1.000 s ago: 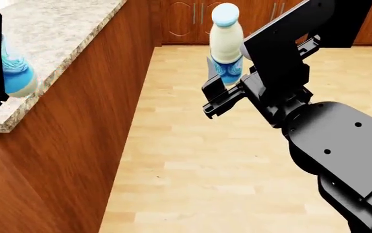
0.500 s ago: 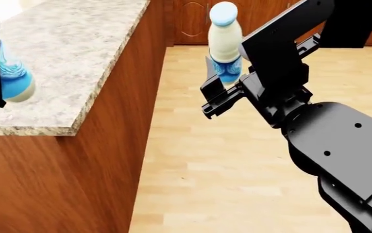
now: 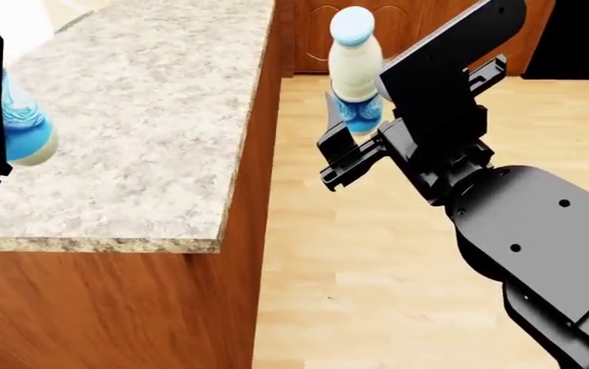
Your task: Move the drinks to the dining counter.
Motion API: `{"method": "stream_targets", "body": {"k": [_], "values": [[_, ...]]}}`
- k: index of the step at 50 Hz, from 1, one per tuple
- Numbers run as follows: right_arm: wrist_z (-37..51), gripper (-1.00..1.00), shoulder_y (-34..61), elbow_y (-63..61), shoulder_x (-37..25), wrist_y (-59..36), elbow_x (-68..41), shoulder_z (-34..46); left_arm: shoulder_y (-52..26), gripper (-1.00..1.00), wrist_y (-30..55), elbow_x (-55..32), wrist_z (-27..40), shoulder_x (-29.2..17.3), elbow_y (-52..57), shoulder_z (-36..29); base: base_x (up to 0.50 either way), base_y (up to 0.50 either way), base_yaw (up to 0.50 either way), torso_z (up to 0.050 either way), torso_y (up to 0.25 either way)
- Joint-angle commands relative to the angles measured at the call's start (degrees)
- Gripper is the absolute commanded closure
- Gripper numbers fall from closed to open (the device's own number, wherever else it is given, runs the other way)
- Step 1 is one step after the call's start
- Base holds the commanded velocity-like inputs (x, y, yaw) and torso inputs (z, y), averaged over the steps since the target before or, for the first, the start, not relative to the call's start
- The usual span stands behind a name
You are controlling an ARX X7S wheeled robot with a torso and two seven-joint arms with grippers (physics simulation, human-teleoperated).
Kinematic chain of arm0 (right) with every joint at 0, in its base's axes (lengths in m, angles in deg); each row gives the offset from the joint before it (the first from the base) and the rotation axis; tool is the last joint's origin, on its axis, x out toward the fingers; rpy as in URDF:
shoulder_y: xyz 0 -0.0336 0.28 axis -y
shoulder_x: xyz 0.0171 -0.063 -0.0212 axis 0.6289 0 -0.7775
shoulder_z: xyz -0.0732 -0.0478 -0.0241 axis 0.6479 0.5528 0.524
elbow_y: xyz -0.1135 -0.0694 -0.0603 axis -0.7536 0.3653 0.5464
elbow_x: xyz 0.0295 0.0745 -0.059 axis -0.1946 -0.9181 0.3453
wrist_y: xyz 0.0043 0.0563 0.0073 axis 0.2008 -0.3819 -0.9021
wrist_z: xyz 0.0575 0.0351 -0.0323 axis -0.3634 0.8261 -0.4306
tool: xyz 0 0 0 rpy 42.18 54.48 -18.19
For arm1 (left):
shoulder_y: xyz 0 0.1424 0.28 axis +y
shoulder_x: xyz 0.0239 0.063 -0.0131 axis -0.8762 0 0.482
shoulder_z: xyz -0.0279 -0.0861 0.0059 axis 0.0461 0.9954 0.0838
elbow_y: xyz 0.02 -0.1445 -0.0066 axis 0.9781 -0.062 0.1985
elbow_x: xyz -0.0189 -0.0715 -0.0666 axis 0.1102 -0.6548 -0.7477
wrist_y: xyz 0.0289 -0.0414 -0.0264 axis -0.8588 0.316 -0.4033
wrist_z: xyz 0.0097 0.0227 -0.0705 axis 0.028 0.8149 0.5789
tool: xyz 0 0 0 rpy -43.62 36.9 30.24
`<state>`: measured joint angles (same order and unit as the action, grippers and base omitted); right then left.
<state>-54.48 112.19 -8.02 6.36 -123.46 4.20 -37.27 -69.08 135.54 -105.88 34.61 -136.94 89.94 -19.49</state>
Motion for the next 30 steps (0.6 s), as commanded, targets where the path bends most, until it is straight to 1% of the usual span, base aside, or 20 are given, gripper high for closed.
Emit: {"method": "stream_targets", "body": {"k": [1,3,19,30], "values": [[0.25,1.0,-0.6,-0.51,-0.5,0.65,2.03,0.04,0.34,1.0,-0.41,0.24,0.34,0.09,0.32,0.21,-0.5,0.29,0.0,0.0,0.0],[0.11,1.0,-0.38,-0.23,-0.67,0.75,1.98,-0.19,-0.07,1.0,-0.53,-0.43,0.66,-0.42,-0.1,0.5,-0.5,0.3,0.0,0.0,0.0],[0.72,1.0,0.11,-0.55,-0.81,-0.02,2.07,0.64,0.51,1.0,-0.91,0.63,0.13,-0.16,0.0,0.02,-0.5,0.33,0.0,0.0,0.002],[0.78,1.0,0.98,-0.01,-0.65,-0.57,1.9,0.91,1.38,1.0,-1.29,0.72,-0.27,-0.09,-0.08,0.83,-0.5,0.27,0.0,0.001,0.002]]}}
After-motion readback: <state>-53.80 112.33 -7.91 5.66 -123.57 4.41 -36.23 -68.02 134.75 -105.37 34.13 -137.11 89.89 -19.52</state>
